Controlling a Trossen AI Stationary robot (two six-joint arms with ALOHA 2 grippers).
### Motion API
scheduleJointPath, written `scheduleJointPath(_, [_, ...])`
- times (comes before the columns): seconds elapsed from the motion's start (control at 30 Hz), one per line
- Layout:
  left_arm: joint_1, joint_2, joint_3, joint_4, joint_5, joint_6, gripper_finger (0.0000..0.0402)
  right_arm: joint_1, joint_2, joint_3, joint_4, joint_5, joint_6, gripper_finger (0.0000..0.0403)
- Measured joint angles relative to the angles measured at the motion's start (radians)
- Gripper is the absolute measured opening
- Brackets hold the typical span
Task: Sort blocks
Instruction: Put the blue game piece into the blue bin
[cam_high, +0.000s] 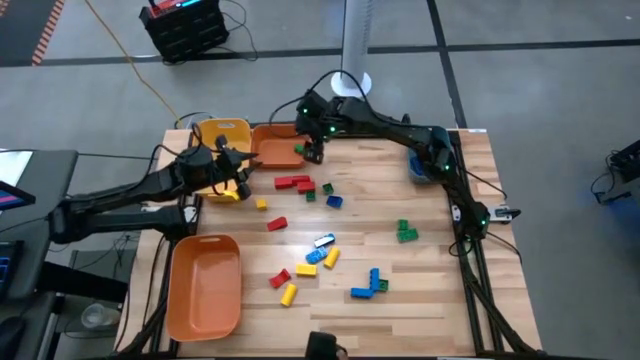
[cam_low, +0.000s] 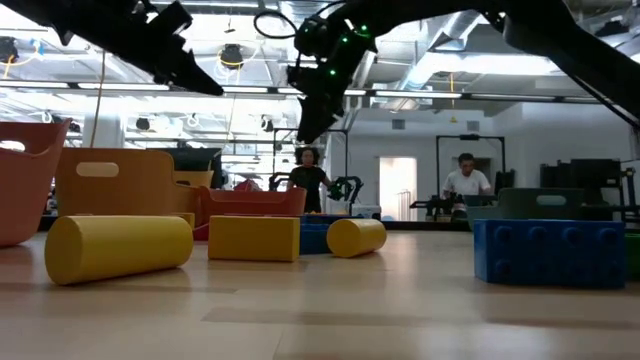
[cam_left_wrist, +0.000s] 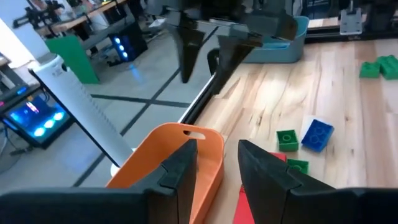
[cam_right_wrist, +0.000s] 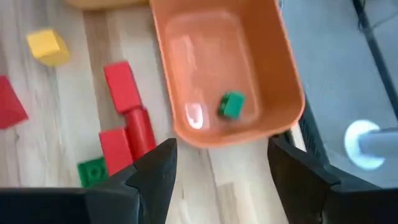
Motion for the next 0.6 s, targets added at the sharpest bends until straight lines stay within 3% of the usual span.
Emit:
scheduleJointPath(0.13, [0.0, -0.045, 0.053, -0.127, -0.001, -0.057, 0.0112, 0.036, -0.008, -0.001, -0.039, 0.012, 0.014, 0.026])
scheduleJointPath(0.23, [0.0, -0.092, 0.06, -0.187, -0.008, -0.086, 0.0112, 0.072, -0.016, -0.001, -0.056, 0.081, 0.011, 0.026])
scheduleJointPath(0.33, [0.0, -0.143, 0.06, -0.226, -0.013, -0.095, 0.0112, 0.098, -0.031, -0.001, -0.074, 0.14, 0.007, 0.026])
scheduleJointPath(0.6, [-0.001, -0.218, 0.06, -0.271, -0.013, -0.149, 0.0112, 0.131, -0.135, -0.001, -0.175, 0.162, 0.035, 0.026])
